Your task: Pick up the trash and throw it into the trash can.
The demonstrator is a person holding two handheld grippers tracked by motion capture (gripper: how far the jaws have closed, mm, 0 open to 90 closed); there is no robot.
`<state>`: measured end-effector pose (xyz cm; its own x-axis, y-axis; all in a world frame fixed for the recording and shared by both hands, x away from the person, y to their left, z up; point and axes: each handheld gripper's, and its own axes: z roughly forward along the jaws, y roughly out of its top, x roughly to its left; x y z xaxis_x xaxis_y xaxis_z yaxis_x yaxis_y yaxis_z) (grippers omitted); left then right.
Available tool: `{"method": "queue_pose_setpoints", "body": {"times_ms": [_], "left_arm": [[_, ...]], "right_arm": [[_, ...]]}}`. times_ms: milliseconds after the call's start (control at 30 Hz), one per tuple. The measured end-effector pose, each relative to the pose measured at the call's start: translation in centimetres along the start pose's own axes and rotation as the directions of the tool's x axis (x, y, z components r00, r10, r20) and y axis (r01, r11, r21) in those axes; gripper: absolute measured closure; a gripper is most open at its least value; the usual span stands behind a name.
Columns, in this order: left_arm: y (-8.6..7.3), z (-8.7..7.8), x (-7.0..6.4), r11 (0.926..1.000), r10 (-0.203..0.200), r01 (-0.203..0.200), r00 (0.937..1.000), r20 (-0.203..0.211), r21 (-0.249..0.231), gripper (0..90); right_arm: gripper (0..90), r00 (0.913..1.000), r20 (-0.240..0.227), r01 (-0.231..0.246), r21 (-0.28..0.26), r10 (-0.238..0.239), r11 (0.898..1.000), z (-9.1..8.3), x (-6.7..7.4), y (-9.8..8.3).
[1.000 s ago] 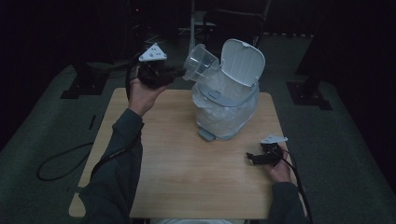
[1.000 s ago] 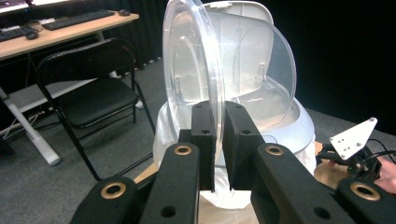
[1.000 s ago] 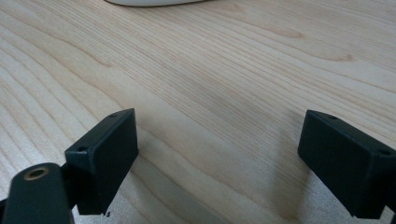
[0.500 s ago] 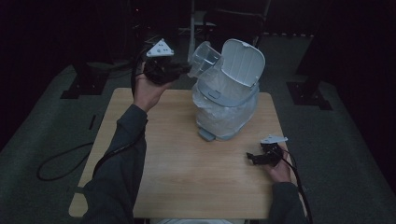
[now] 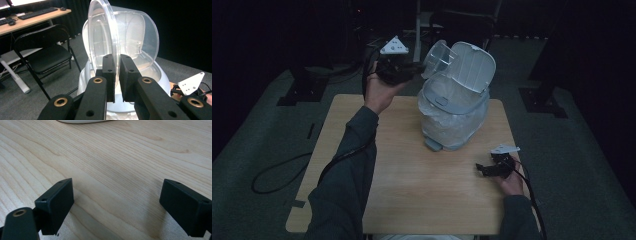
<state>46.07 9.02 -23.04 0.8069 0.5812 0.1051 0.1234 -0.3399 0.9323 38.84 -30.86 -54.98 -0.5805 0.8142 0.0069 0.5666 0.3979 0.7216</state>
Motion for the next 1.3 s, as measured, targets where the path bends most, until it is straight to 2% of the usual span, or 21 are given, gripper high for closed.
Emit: {"method": "queue_pose_setpoints", "body": {"times_ms": [567, 1033, 1067, 1133, 1300], "left_arm": [[0.7, 3.2, -0.9, 0.9996, -0.009, 0.009, 0.9998, 0.018, 0.026, 84.4], [1.1, 5.0, -0.7, 0.9984, -0.031, 0.029, 0.9990, 0.031, 0.048, 84.0], [1.1, 5.1, -0.6, 0.9980, -0.045, 0.042, 0.9979, 0.047, 0.047, 82.1], [1.1, 5.2, -0.4, 0.9978, -0.055, 0.053, 0.9973, 0.049, 0.041, 72.2], [1.1, 5.1, 0.1, 0.9967, -0.074, 0.072, 0.9964, 0.042, 0.038, 67.9]], "right_arm": [[11.3, 1.0000, -0.002, 0.001, 0.000, -0.001, 1.000, 0.0, 0.0, 0.0], [11.3, 1.0000, -0.002, 0.001, -0.001, -0.001, 1.000, 0.0, 0.0, 0.0], [11.3, 1.0000, -0.002, 0.000, -0.001, 0.000, 1.000, 0.0, 0.0, 0.0], [11.3, 1.0000, -0.002, 0.001, -0.001, -0.001, 1.000, 0.0, 0.0, 0.0], [11.3, 1.0000, -0.005, 0.004, -0.001, -0.004, 1.000, 0.0, 0.0, 0.0]]}}
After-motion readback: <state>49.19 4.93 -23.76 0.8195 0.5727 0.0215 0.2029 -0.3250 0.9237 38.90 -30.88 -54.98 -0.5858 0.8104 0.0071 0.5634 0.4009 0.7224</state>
